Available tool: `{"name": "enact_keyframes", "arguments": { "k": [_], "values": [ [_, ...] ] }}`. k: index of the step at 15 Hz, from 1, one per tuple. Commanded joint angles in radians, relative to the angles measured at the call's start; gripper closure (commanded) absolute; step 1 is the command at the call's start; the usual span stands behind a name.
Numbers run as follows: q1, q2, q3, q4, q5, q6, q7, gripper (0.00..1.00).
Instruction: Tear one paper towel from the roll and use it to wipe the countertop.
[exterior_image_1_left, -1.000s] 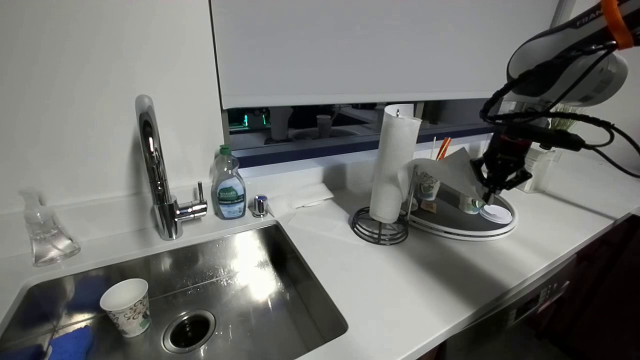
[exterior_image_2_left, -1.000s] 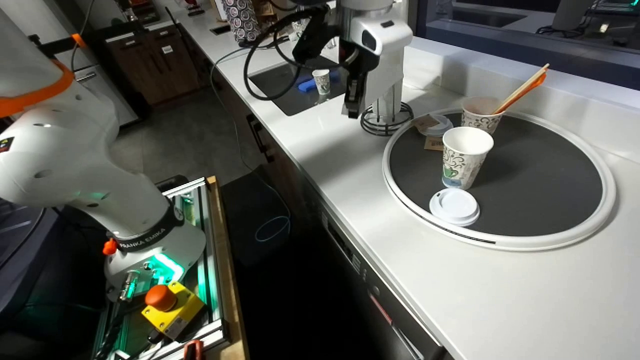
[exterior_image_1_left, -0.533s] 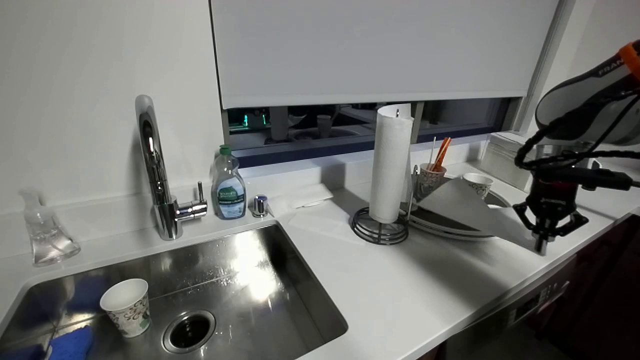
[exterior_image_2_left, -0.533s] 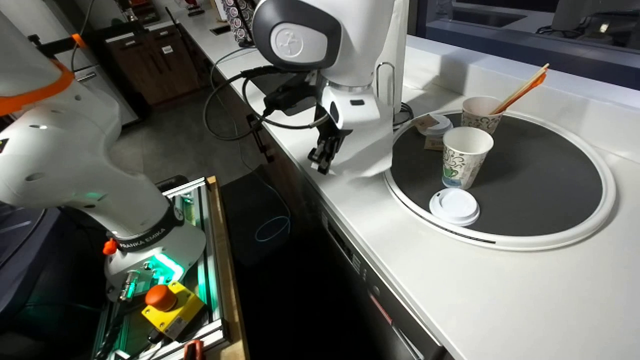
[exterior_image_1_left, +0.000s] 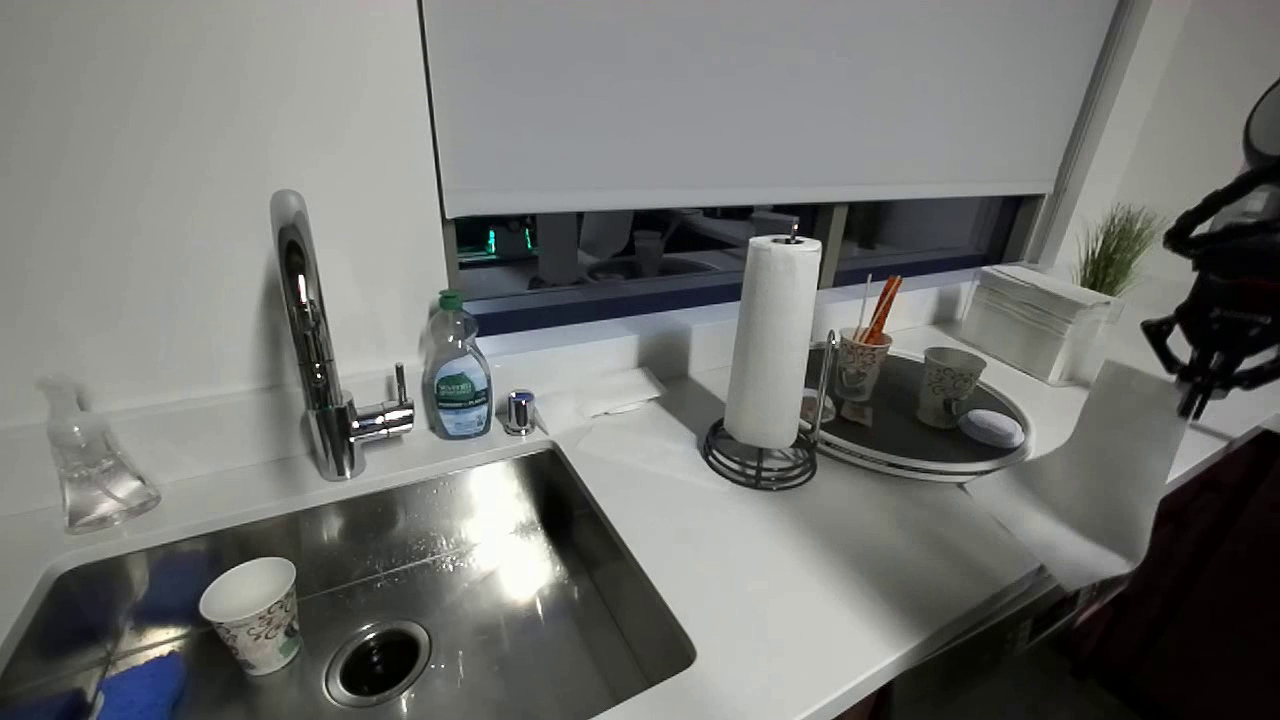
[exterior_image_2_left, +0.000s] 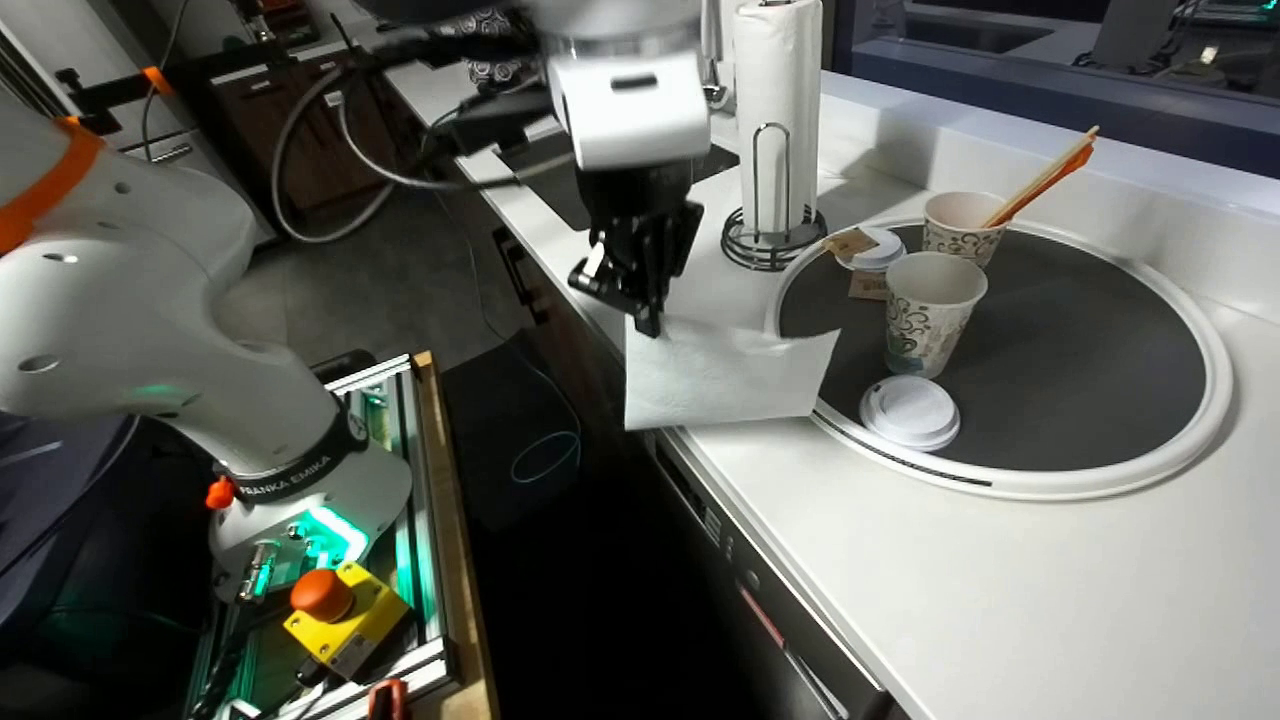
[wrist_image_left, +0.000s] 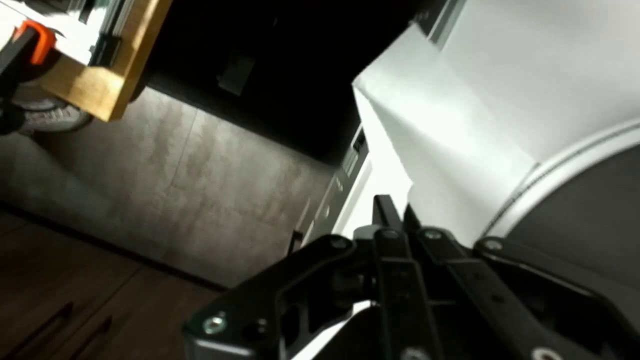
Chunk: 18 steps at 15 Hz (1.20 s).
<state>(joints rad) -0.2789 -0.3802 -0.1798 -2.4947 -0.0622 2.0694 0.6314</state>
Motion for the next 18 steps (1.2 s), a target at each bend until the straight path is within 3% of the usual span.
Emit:
{"name": "enact_keyframes", "arguments": {
  "k": [1, 5, 8, 12, 18],
  "values": [
    [-0.051, -0.173, 0.044, 0.064, -0.056, -0.031, 0.012, 1.0],
    [-0.087, -0.182, 0.027, 0.207, -0.005, 0.081, 0.019, 1.0],
    [-0.074, -0.167, 0.034, 0.194, 0.064, 0.292, 0.056, 1.0],
    [0.066, -0.11, 0.062, 0.106, 0.303, 0.534, 0.014, 1.0],
    [0.316, -0.129, 0.083, 0.009, 0.621, 0.474, -0.127, 1.0]
  ]
}}
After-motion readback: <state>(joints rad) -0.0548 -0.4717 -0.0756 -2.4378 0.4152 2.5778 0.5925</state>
